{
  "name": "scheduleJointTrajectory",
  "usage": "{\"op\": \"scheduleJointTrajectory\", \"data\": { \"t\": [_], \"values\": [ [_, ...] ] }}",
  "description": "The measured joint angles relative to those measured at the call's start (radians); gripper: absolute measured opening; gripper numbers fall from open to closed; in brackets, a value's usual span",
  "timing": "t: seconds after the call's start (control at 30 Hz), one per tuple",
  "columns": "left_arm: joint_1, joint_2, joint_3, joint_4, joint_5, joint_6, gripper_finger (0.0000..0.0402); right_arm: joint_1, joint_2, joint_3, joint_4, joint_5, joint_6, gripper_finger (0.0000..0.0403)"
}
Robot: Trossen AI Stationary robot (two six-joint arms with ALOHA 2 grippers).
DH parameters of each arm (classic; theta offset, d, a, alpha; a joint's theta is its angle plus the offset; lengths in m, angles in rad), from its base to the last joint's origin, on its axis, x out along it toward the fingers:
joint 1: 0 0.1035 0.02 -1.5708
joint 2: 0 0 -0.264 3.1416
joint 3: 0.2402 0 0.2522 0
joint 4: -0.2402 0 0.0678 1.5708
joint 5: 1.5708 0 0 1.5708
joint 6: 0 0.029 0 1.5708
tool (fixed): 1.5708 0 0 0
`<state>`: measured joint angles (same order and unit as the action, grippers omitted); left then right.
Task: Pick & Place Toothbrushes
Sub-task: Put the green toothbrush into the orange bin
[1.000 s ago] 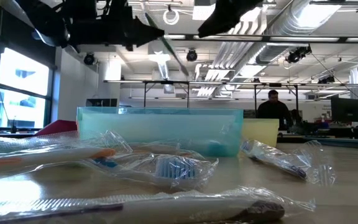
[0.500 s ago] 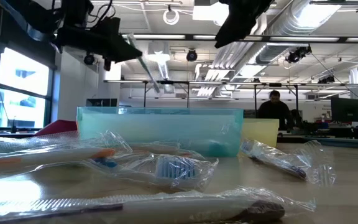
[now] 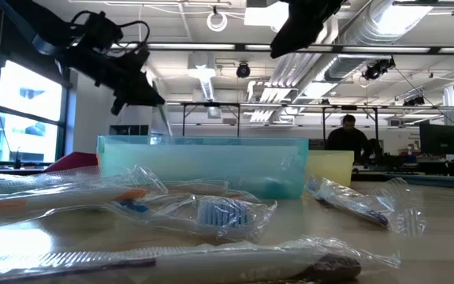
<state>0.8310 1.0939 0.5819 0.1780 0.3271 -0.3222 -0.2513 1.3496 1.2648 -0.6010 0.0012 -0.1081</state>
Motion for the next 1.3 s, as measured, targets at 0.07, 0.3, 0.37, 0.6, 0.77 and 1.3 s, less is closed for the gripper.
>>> {"op": "scheduleJointTrajectory", "data": {
  "t": [0.07,0.3,0.37,0.6,0.77,1.3],
  "values": [
    [0.0,0.023,0.0,-0.005,0.001,-0.001,0.002,0.0,0.0,0.0,0.012,0.0,0.0,0.0227],
    [0.0,0.105,0.0,-0.01,0.005,-0.031,0.0025,0.0,0.0,0.0,0.015,0.0,0.0,0.0227],
    [0.0,0.125,0.0,-0.01,0.01,-0.044,0.0033,0.0,0.0,0.0,0.015,0.0,-0.001,0.0227],
    [0.0,0.186,0.0,-0.018,0.012,-0.05,0.0026,0.0,0.0,0.0,0.015,0.0,-0.001,0.0227],
    [0.0,0.201,0.0,-0.016,-0.027,-0.05,0.0052,0.0,0.0,0.0,0.015,0.0,-0.001,0.0227],
    [0.0,0.203,0.0,0.042,-0.143,0.035,0.0147,0.0,0.0,0.0,0.015,0.0,-0.001,0.0227]
  ]
}}
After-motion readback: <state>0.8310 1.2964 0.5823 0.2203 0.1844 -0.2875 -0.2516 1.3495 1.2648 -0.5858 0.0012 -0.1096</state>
